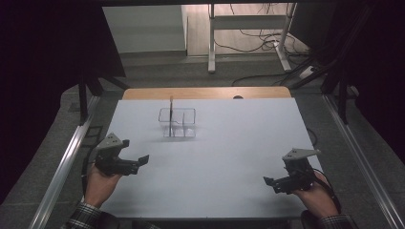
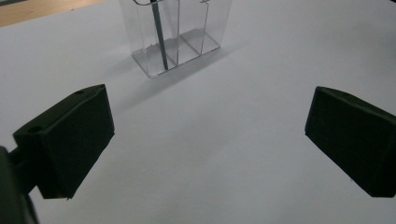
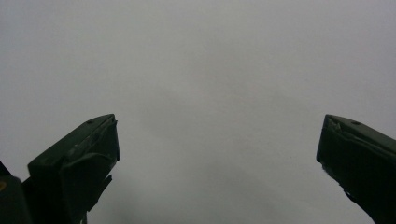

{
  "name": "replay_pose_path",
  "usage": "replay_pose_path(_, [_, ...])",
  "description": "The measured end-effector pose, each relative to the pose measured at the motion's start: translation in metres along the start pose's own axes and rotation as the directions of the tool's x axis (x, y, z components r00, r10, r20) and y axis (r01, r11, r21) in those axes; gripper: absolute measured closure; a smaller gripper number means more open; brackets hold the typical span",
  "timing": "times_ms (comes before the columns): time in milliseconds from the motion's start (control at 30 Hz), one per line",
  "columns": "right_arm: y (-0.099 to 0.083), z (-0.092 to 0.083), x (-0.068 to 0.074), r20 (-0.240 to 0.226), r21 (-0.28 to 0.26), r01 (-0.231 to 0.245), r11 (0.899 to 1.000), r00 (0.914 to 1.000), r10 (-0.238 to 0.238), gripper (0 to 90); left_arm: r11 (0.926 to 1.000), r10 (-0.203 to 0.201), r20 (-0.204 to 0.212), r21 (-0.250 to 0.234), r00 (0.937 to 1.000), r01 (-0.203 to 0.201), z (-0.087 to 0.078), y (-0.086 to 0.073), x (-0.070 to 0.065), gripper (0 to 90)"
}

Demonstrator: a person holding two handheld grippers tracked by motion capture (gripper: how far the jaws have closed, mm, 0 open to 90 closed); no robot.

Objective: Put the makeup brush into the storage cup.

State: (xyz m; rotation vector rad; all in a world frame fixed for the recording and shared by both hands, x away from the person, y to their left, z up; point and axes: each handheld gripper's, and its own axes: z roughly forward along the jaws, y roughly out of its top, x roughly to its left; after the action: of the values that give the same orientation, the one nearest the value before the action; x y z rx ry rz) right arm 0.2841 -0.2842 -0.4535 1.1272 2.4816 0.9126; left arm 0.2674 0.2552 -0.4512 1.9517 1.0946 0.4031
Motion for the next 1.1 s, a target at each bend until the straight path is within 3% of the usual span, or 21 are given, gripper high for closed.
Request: replay_pose_path(1100, [0.0, 0.0, -0.001, 0.004, -0.001, -0.005, 1.0, 1.0, 0.005, 0.0, 0.9988, -0.01, -0.056, 0.048, 0.9984, 0.013, -0.024, -0.031, 0.001, 1.1])
